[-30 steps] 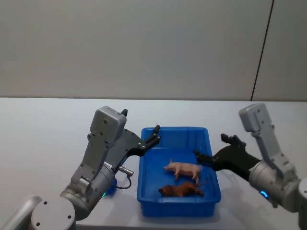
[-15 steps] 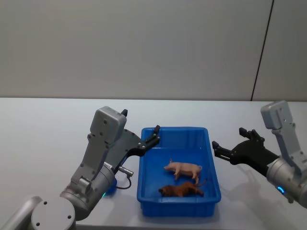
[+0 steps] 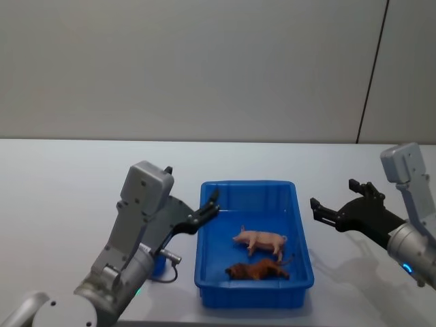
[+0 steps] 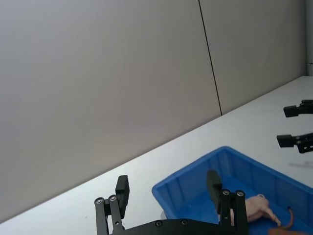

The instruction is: Pick up the two dolls from the table and place them into the box.

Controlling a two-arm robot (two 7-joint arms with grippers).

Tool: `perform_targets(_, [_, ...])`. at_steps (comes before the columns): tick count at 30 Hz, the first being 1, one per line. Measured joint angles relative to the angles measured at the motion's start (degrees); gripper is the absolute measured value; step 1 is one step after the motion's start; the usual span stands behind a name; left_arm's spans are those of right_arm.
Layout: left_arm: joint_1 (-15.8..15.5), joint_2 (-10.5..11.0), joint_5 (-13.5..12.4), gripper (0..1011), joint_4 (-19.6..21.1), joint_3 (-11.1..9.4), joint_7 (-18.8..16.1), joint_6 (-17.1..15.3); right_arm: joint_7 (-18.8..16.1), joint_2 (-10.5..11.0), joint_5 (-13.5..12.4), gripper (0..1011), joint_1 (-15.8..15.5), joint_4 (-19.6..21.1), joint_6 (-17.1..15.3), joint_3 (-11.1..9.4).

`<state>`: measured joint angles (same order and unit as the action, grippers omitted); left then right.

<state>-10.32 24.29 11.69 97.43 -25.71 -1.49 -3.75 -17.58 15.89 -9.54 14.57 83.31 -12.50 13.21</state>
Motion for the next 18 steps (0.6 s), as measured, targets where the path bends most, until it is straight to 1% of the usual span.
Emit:
perform_targets(9, [4.4,3.1,2.6,1001,4.0,0.4,-2.6,-2.4,-0.1,0.2,-0.1,1001,0.0,-0.3,0.4,-0.2])
perform_targets(13, [6.5,4.8,4.3,1001,5.1,0.6,-3.5,-2.7,-0.1,0.2,-0.1,1001,0.1,-0.4,0.5,-0.3])
perform_targets(14, [6.5,4.8,4.3,1001,5.1,0.6,-3.5,-2.7,-0.1,0.2,-0.1,1001,0.1,-0.4,0.5,-0.3])
perform_targets(18, [8.4,6.2,5.9,1001,5.6,1.0,-3.9,-2.5,-0.1,0.2,-0.1,1001,0.1,-0.4,0.6,-0.3])
